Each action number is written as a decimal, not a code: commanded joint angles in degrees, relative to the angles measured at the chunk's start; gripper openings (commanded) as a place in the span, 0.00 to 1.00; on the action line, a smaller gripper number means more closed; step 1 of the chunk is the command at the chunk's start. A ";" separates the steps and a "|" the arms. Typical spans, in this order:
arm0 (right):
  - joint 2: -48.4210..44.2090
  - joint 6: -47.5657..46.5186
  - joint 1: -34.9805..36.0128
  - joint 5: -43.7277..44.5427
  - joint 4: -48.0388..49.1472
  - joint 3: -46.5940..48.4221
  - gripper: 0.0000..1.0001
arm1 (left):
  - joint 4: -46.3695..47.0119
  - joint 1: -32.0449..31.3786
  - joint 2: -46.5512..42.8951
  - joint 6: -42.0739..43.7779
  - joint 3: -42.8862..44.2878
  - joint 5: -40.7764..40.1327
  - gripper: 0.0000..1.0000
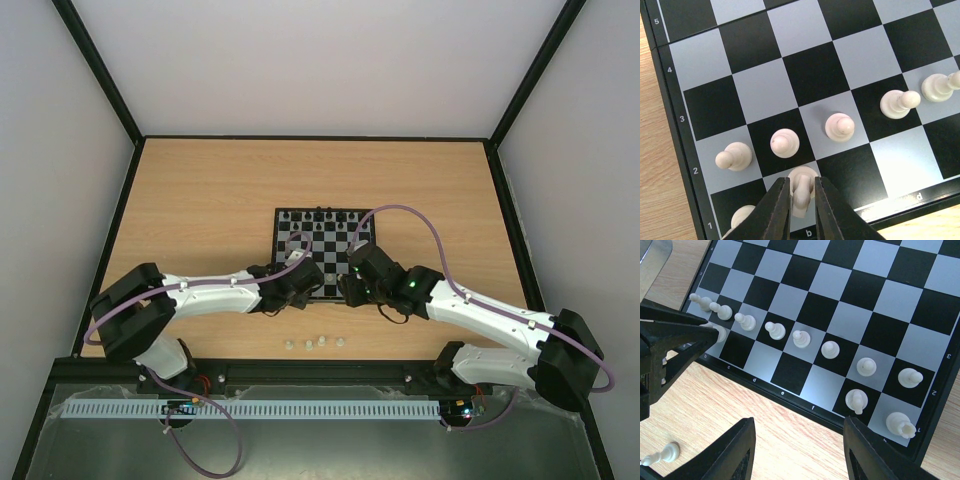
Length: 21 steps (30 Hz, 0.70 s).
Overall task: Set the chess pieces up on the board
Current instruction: Place the chess piece on the chessboard.
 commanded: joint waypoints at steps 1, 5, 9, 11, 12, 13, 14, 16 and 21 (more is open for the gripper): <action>-0.04 -0.60 -0.12 0.11 -0.36 -0.75 0.49 | -1.67 0.32 -0.18 0.12 0.81 0.28 0.18; 0.15 -0.73 -0.12 -0.03 -0.35 -0.67 0.49 | -2.42 0.32 -1.23 -0.35 0.30 0.20 0.19; 0.41 -0.78 -0.17 -0.07 -0.35 -0.59 0.49 | -2.75 0.32 -2.19 -0.57 -0.05 0.01 0.20; 0.51 -0.71 -0.17 0.17 -0.39 -0.58 0.49 | -3.02 0.32 -2.75 -0.70 0.06 -0.15 0.20; 0.51 -0.69 -0.16 0.10 -0.39 -0.58 0.49 | -3.24 0.32 -3.09 -0.65 0.19 -0.16 0.20; 0.51 -0.69 -0.15 0.08 -0.43 -0.58 0.49 | -3.53 0.34 -3.52 -0.71 0.32 -0.23 0.21; 0.49 -0.69 -0.17 0.26 -0.43 -0.64 0.49 | -3.84 0.25 -3.92 -0.72 0.53 -0.32 0.22; 0.50 -0.60 -0.17 0.34 -0.46 -0.58 0.49 | -4.39 0.16 -5.27 -0.73 0.83 -0.41 0.23; 1.10 -0.15 -0.16 0.43 -1.11 -0.42 0.49 | -5.94 -1.01 -9.27 -0.81 2.00 -1.33 0.29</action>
